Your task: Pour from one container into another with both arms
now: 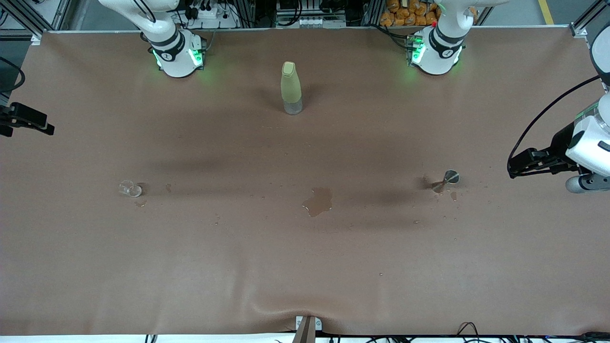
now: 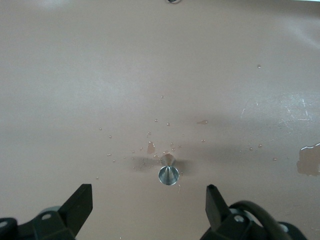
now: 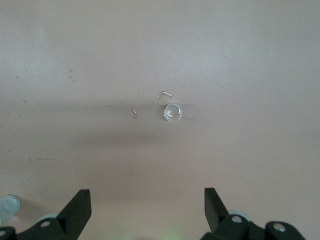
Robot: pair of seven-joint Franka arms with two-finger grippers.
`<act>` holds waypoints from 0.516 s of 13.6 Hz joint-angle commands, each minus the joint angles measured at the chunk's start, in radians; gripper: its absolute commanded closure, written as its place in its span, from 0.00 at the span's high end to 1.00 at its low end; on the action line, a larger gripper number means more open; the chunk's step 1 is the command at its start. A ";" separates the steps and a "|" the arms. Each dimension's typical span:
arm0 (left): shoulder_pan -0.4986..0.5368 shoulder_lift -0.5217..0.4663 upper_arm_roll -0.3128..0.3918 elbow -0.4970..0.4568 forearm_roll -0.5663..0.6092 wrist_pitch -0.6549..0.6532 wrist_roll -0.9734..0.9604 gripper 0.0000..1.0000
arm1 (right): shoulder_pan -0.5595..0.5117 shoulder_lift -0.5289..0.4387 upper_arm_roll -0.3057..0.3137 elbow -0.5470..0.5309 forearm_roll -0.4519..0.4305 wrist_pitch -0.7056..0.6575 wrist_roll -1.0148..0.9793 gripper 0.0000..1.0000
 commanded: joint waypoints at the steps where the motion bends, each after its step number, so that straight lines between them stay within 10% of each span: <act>1: 0.001 -0.011 -0.006 0.005 0.016 -0.026 -0.017 1.00 | 0.004 0.001 0.001 0.010 0.013 -0.002 -0.004 1.00; 7: -0.001 -0.014 -0.009 0.007 0.015 -0.035 -0.019 1.00 | 0.017 0.010 0.001 0.010 0.014 0.010 -0.001 1.00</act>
